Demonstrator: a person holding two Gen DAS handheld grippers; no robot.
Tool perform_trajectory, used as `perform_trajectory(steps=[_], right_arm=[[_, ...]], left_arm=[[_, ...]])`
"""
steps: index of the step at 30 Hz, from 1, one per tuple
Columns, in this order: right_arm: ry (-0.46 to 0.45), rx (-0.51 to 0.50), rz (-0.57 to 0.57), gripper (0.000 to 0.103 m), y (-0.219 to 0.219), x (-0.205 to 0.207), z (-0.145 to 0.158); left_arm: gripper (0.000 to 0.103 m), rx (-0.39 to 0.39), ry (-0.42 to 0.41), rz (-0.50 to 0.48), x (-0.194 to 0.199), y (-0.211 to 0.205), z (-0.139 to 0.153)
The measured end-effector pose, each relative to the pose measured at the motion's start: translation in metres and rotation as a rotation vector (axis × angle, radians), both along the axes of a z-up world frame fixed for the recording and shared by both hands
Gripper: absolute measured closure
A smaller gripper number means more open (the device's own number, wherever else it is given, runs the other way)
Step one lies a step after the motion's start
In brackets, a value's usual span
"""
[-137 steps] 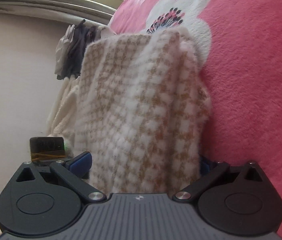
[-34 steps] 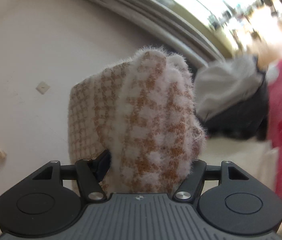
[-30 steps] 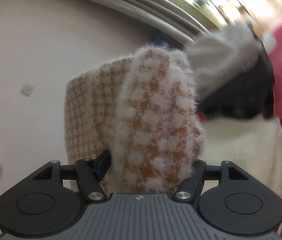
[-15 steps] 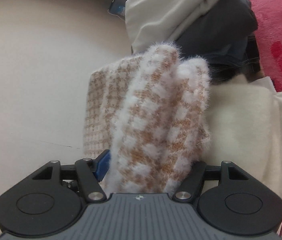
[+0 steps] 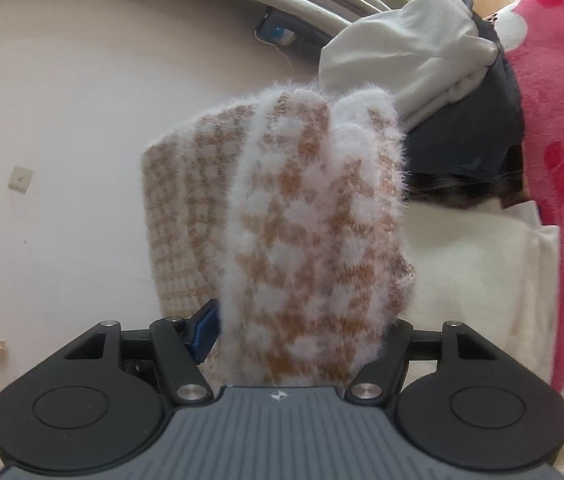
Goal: Fold clothes
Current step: 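Carry the cardigan with both grippers over the stack of white clothes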
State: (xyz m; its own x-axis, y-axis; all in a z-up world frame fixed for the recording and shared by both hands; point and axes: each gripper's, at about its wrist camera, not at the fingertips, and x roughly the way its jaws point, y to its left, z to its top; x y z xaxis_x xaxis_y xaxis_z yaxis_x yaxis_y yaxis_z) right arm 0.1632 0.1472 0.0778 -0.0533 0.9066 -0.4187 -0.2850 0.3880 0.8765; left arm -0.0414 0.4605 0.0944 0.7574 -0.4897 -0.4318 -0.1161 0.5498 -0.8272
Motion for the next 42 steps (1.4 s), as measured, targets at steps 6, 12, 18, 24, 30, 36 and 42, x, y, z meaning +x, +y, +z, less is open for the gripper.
perform_trajectory(steps=[6,12,18,24,30,36,42], right_arm=[[0.075,-0.075,-0.017,0.035,0.011,0.016,-0.062],[0.26,-0.001,-0.064,0.035,0.016,0.031,-0.125],[0.242,0.022,-0.131,0.035,0.013,0.004,-0.118],[0.247,0.077,-0.21,0.035,0.008,-0.015,-0.129],[0.222,0.11,-0.154,0.037,0.003,-0.011,-0.138],[0.095,0.076,-0.131,0.015,-0.029,-0.002,-0.102],[-0.243,0.067,-0.186,0.016,-0.074,-0.035,-0.039]], left_arm=[[0.013,-0.023,0.153,0.039,0.026,0.009,-0.076],[0.015,-0.097,0.192,0.063,0.04,0.031,-0.092],[0.014,-0.017,0.209,0.008,0.045,0.03,-0.083],[0.014,-0.006,0.216,-0.003,0.048,0.031,-0.083],[0.014,0.04,0.211,-0.006,0.044,0.024,-0.078],[0.013,0.264,0.114,0.04,0.017,0.008,-0.027],[0.014,0.431,-0.104,0.043,-0.03,-0.03,0.016]])
